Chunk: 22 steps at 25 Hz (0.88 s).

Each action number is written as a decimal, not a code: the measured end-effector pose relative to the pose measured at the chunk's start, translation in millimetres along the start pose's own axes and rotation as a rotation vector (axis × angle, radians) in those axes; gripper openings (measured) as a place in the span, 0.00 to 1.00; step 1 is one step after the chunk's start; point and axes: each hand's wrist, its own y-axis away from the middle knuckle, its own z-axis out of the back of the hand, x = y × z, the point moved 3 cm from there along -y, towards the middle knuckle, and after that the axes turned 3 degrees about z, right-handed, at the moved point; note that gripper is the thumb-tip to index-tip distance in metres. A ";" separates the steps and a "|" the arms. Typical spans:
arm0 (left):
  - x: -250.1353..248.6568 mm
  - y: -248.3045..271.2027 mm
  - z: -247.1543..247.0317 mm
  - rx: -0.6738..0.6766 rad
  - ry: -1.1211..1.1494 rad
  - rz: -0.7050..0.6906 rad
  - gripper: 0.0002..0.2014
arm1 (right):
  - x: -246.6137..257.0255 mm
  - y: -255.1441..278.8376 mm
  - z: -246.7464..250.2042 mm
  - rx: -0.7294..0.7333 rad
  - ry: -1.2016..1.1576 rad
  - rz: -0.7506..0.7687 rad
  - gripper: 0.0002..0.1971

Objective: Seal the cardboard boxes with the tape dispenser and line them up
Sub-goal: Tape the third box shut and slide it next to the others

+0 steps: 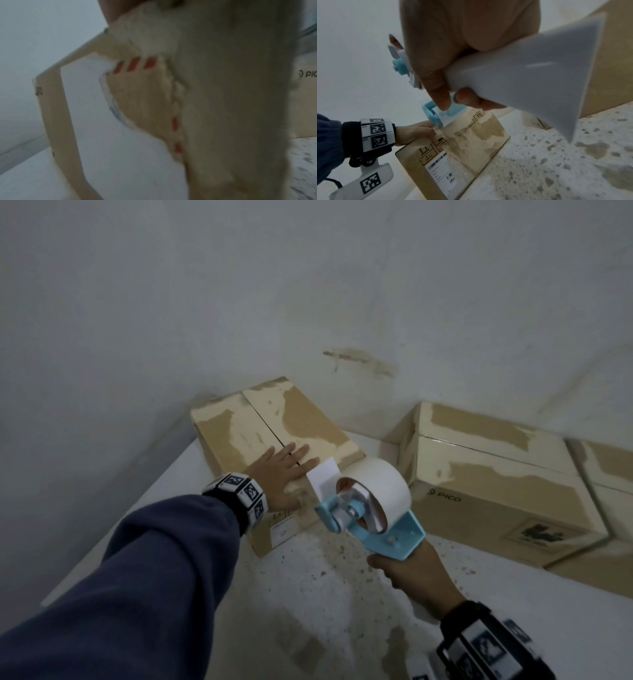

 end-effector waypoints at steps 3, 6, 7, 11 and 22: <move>-6.0 -2.9 6.0 -0.002 0.170 0.074 0.44 | -8.1 -4.7 -3.9 -0.003 -0.038 -0.009 0.11; -22.0 -11.6 2.2 -0.012 0.196 0.239 0.38 | -19.6 -8.1 -8.2 -0.009 -0.037 -0.007 0.11; -25.8 -14.4 -1.2 -0.009 0.157 0.284 0.38 | -22.9 -9.9 -11.0 -0.007 -0.043 -0.007 0.11; -26.8 -19.9 -7.5 0.001 0.129 0.319 0.39 | -32.5 -26.2 -22.3 -0.021 -0.043 -0.039 0.12; -41.9 -19.6 -5.3 -0.072 0.170 0.450 0.40 | -43.9 -33.2 -1.8 -0.008 -0.048 -0.017 0.15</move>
